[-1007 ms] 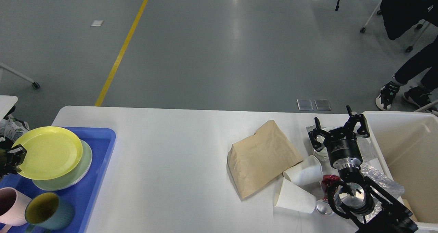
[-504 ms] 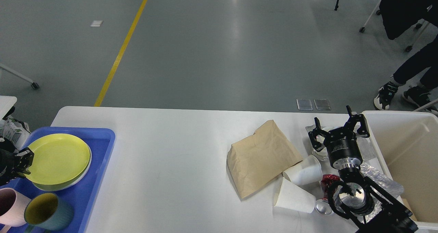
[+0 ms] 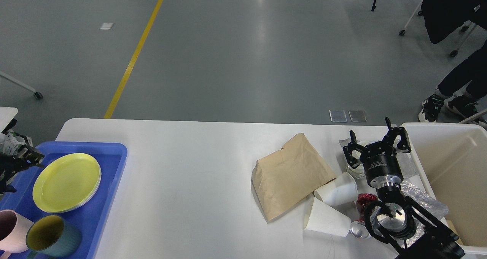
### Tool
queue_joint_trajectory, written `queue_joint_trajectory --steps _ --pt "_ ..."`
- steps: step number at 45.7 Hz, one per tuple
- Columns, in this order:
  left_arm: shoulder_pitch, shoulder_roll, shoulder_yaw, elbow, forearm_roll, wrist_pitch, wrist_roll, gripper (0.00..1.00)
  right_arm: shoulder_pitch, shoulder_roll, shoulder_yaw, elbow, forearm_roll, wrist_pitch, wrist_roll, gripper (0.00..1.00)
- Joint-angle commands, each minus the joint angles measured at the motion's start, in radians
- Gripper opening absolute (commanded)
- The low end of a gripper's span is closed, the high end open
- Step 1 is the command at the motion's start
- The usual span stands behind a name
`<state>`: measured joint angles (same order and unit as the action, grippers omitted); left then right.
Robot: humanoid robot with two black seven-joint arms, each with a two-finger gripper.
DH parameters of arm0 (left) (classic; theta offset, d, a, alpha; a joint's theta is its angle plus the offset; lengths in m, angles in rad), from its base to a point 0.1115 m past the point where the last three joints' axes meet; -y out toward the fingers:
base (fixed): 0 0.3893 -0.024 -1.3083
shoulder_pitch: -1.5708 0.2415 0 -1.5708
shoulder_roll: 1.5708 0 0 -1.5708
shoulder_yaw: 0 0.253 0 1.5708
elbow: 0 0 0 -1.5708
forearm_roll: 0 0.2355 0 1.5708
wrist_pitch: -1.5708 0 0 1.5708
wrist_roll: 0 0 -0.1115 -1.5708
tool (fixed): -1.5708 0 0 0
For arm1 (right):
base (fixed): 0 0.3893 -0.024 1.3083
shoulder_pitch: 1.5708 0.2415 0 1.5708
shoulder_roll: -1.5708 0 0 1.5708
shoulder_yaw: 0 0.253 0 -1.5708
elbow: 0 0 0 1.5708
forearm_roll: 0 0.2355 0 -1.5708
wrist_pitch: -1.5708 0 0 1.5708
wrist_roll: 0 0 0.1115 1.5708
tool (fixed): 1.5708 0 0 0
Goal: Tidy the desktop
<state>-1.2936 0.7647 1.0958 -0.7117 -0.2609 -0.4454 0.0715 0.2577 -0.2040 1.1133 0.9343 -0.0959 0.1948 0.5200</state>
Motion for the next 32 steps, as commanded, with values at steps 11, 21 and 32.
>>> queue_joint_trajectory --steps 11,21,32 --pt "0.011 0.088 -0.368 0.024 0.002 0.02 -0.015 0.96 0.0 0.0 0.0 0.0 0.001 0.0 0.0 1.0" --pt "0.143 0.088 -0.81 0.032 -0.001 0.014 -0.021 0.96 0.0 0.0 0.0 0.0 0.001 0.0 0.0 1.0" --pt "0.376 0.024 -1.448 0.031 -0.001 -0.004 -0.019 0.96 0.0 0.0 0.0 0.0 0.001 0.0 0.0 1.0"
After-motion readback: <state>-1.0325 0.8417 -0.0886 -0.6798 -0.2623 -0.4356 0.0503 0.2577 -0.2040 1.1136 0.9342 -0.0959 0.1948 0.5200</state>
